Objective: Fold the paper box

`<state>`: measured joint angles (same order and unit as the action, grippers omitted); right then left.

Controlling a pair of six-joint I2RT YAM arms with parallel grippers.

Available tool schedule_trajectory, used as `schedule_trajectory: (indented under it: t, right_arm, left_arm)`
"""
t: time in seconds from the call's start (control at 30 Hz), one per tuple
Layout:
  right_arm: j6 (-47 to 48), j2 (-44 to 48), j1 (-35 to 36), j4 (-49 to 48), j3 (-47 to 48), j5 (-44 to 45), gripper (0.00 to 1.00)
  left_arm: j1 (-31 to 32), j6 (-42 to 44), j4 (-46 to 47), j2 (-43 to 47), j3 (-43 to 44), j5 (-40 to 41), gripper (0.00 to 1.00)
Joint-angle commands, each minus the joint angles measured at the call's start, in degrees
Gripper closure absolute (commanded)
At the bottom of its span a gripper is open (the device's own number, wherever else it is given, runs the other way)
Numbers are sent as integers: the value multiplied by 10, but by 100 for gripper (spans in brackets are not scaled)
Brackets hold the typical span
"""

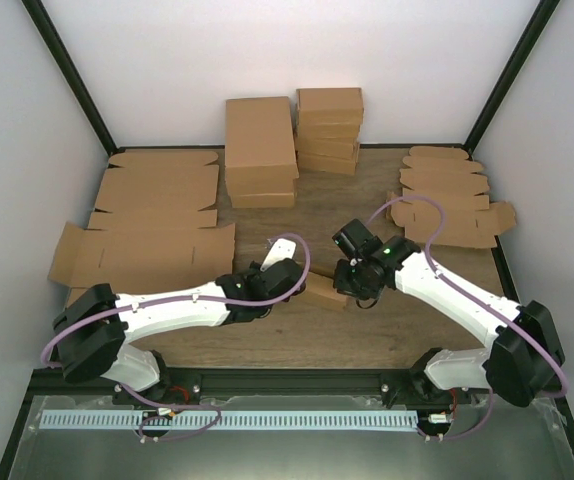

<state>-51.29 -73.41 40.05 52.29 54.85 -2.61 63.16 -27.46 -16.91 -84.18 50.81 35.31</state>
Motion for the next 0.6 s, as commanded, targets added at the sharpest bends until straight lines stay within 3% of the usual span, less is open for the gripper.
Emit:
schedule_trajectory:
  t: [0.0,0.33,0.4,0.57]
  right_arm:
    - [8,-2,8,24,37,30,77]
    - [47,23,8,47,37,41,61]
    - [57,26,8,49,34,41,50]
    - [57,34,9,53,25,54,49]
  left_arm:
    - [17,-2,4,-8,26,-45,94]
    - [17,-21,-25,-14,49,-43,84]
    - [16,-25,-30,-9,53,-48,79]
    - [16,-29,-45,2,62,-67,65]
